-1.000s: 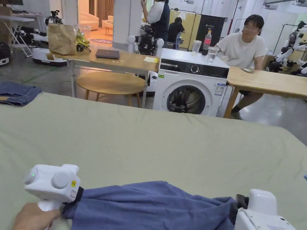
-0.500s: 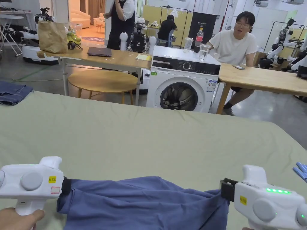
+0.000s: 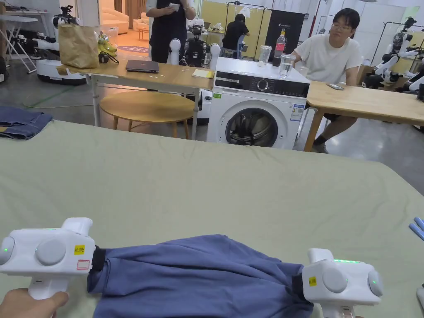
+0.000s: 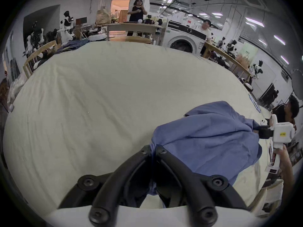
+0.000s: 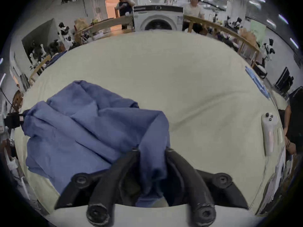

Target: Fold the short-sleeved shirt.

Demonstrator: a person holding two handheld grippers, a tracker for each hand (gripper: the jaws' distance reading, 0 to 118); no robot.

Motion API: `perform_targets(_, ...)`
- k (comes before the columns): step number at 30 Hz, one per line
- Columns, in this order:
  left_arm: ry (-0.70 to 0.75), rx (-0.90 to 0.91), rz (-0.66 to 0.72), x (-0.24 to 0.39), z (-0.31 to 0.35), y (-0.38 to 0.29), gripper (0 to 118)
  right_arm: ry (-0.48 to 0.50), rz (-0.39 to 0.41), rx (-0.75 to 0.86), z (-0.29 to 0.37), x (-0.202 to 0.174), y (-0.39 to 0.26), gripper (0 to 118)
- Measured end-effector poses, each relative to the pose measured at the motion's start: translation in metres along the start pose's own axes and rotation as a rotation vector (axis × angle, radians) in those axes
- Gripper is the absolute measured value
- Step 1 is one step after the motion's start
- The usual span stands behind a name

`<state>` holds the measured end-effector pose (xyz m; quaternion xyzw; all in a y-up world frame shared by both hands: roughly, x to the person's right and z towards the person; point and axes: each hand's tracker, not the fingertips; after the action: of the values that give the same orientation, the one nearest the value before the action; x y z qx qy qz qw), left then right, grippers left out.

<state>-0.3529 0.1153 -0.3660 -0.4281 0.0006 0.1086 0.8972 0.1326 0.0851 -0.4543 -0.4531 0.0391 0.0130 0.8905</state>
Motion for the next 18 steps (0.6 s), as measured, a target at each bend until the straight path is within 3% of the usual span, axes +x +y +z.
perform_targets(5, 0.005, 0.053, 0.011, -0.005, 0.013, 0.010, 0, -0.040, 0.058, 0.155, 0.035, -0.003, 0.009, 10)
perform_targets(11, -0.008, 0.206, -0.033, -0.001, 0.072, 0.058, 0, -0.073, 0.116, 0.375, 0.100, -0.011, 0.045, 10)
perform_targets(18, -0.016, 0.393, -0.053, -0.002, 0.161, 0.131, 0, -0.064, 0.118, 0.518, 0.167, -0.016, 0.101, 10)
